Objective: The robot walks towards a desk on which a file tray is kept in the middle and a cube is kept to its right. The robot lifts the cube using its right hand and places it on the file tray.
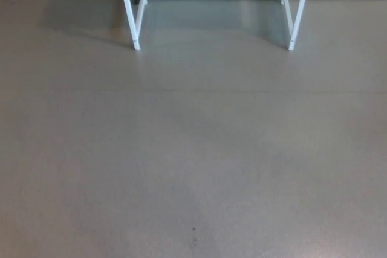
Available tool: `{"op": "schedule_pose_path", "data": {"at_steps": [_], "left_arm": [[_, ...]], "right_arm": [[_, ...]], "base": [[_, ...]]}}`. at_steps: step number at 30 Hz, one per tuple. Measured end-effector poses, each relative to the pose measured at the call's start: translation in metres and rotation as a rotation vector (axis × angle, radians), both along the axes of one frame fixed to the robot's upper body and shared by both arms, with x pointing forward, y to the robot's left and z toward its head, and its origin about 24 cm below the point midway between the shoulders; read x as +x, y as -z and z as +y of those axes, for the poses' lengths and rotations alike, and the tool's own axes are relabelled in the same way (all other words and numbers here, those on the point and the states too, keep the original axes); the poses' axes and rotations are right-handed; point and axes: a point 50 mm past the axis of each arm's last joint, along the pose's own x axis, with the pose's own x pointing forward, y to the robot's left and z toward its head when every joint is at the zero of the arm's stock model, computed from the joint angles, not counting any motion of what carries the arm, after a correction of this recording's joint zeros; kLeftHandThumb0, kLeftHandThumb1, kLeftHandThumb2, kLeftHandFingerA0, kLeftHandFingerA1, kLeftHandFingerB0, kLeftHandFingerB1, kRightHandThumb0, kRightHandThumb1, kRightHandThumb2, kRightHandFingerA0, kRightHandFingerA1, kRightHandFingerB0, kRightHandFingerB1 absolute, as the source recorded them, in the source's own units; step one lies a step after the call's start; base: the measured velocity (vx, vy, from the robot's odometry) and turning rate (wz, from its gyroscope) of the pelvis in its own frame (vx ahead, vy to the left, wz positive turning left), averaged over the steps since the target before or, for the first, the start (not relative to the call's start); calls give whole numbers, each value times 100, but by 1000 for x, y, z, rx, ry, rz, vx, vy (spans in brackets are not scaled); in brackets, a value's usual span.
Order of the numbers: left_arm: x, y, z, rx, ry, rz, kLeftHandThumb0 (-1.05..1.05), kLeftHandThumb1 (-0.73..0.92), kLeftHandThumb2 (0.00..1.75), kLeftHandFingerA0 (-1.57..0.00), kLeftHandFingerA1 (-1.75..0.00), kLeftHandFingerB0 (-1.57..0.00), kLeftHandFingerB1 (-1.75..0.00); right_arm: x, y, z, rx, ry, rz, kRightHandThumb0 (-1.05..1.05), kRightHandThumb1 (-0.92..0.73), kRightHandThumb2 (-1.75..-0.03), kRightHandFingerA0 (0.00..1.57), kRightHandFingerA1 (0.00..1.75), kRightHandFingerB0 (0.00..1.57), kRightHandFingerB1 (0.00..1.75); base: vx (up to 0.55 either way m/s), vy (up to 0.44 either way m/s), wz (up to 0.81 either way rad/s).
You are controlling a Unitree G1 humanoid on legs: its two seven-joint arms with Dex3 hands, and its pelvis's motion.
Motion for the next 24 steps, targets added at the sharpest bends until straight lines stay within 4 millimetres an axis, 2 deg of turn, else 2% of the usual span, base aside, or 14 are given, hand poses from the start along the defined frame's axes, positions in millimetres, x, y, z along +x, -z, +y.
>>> {"op": "schedule_pose_path", "data": {"at_steps": [1,2,3,4,10,12,13,14,15,16,20,21,22,24], "left_arm": [[-2,1,0,-16,-8,4,-81,82,64,-8,-45,-4,-26],[-5,2,0,-31,-14,12,-81,81,66,-9,-46,-6,-25],[-7,2,0,-38,-17,17,-75,63,103,-6,-52,-4,-28],[-9,3,-1,-49,-20,25,-79,82,64,-8,-45,-6,-25],[-10,4,-3,-89,-25,14,-80,81,67,-5,-47,-6,-27],[-8,-1,3,-75,-21,2,-76,84,65,-8,-43,-6,-27],[-7,-3,5,-70,-18,-4,-81,67,103,-1,-47,-12,-23],[-6,-3,5,-70,-17,-8,-81,67,103,-1,-47,-12,-23],[-5,-3,5,-73,-15,-12,-77,85,66,-7,-46,-6,-28],[-5,-3,4,-76,-13,-12,-76,66,103,-3,-48,-7,-29],[-8,-3,4,-84,-11,-12,-79,67,102,-6,-48,-7,-27],[-9,-2,3,-86,-11,-6,-77,87,66,-6,-45,-6,-27],[-11,-1,3,-88,-11,3,-75,67,106,0,-46,-4,-30],[-15,1,1,-94,-16,15,-79,68,105,0,-46,-5,-30]], "right_arm": [[1,-4,-3,-12,-15,0,-34,-39,-95,2,43,0,45],[3,-6,-5,-22,-32,3,-34,-39,-95,0,43,0,45],[3,-7,-5,-26,-44,8,-35,-38,-95,0,43,0,45],[5,-7,-5,-30,-63,18,-34,-37,-93,1,44,0,45],[8,-7,-4,-23,-89,6,-33,-39,-94,0,44,0,45],[8,-6,-4,-16,-99,5,-72,-59,-80,24,39,9,31],[7,-5,-3,-19,-105,16,-69,-57,-78,23,38,9,34],[6,-5,-4,-20,-108,17,-69,-57,-78,23,38,9,34],[6,-5,-4,-22,-111,16,-72,-58,-79,27,40,9,32],[6,-5,-3,-23,-114,15,-34,-39,-95,1,43,0,45],[10,-6,-1,-17,-141,7,-72,-58,-80,29,41,8,32],[10,-6,-1,-16,-141,6,-71,-59,-81,27,41,7,31],[10,-6,-1,-15,-143,7,-71,-58,-81,30,42,9,31],[10,-6,-2,-18,-147,11,-73,-59,-83,25,41,6,32]], "base": [[8,7,-8],[0,0,0],[0,0,0],[35,103,-1],[132,319,-18],[126,250,-5],[208,143,1],[212,105,-3],[246,34,3],[214,-26,5],[255,-94,12],[284,-176,16],[246,-198,12],[340,-217,28]]}}
